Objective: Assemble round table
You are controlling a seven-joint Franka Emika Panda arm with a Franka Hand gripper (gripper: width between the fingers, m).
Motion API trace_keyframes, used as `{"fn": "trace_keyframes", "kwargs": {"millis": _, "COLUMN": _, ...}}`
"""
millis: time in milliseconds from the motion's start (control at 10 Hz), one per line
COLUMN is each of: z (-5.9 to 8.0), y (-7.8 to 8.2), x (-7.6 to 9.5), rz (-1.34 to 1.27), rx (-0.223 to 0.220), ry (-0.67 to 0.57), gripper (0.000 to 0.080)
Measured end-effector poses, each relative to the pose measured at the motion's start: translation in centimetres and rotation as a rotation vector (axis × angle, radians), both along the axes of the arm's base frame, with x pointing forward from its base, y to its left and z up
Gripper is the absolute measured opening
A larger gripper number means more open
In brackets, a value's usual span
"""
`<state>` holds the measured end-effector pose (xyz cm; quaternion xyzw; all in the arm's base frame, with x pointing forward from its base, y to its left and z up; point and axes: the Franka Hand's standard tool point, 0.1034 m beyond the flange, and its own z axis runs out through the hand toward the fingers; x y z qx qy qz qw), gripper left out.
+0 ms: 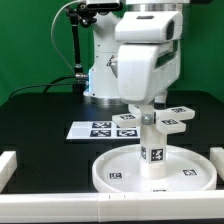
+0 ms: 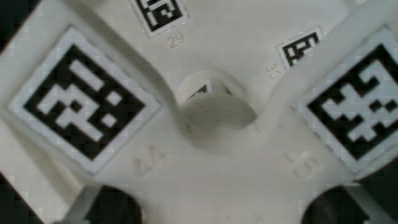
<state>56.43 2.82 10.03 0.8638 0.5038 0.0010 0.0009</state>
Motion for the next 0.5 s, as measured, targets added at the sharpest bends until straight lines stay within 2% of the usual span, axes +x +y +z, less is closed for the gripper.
{"fn": "trace_keyframes", "kwargs": {"millis": 500, "z": 0.0, "y": 0.65, "x": 0.03, "rz": -0.315, "rx": 0.002, "ry": 0.001, "gripper": 0.0442}}
